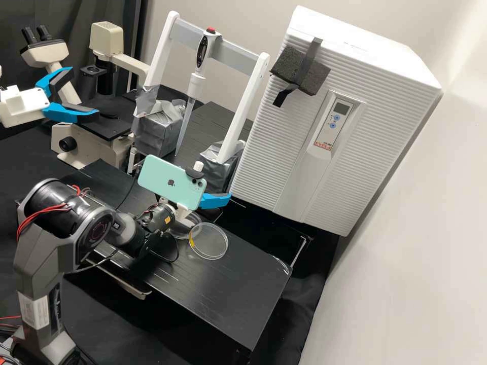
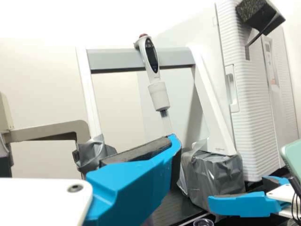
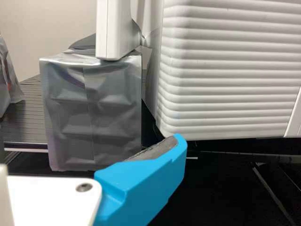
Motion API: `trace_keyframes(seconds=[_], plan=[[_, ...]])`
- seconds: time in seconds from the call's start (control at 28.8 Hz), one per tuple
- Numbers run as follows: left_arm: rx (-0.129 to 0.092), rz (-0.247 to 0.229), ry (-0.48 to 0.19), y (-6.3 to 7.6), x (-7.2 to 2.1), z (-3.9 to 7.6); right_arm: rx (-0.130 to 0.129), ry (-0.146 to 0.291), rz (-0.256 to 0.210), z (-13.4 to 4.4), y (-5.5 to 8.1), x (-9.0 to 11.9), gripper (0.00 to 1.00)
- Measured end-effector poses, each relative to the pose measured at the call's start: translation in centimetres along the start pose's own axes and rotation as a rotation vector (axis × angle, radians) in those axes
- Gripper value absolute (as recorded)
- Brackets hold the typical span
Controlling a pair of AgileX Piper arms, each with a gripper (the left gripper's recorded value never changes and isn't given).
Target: Use the pipette
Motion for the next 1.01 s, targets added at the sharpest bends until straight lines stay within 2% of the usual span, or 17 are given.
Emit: trace_keyframes(seconds=[0.17,0.35,0.38,0.49,0.56,0.59,0.63,0.76,0.83,0.94,1.01], plan=[[0.007,0.031,-0.004,1.0,-0.29,0.1,0.0,0.0,0.0,0.0,0.0,0.0,1.0],[0.007,0.03,-0.004,1.0,-0.29,0.1,0.0,0.002,0.002,-0.1,0.1,-0.1,1.0],[0.007,0.03,-0.004,1.0,-0.29,0.1,0.008,0.006,0.004,-0.3,0.3,-0.2,1.0],[0.007,0.028,-0.004,0.9,-0.27,0.0,0.037,0.054,0.015,-1.4,1.2,-0.7,1.0],[0.009,0.024,-0.004,0.8,-0.23,0.0,0.052,0.107,0.032,-2.7,2.2,-1.1,1.0],[0.024,0.022,-0.003,0.7,-0.21,0.0,0.067,0.15,0.045,-3.8,3.1,-1.3,1.0],[0.028,0.022,-0.003,0.7,-0.21,0.0,0.069,0.176,0.053,-4.4,3.5,-1.5,1.0],[0.022,0.021,-0.009,0.6,-0.19,0.3,0.101,0.285,0.1,-7.5,5.7,-2.3,1.0],[0.028,0.019,-0.01,0.6,-0.17,0.4,0.116,0.326,0.119,-8.8,6.5,-2.6,1.0],[0.048,0.019,-0.014,0.6,-0.17,0.5,0.116,0.366,0.13,-10.6,7.5,-2.6,1.0],[0.041,0.014,-0.012,0.4,-0.12,0.5,0.119,0.383,0.128,-11.8,8.1,-2.4,1.0]])
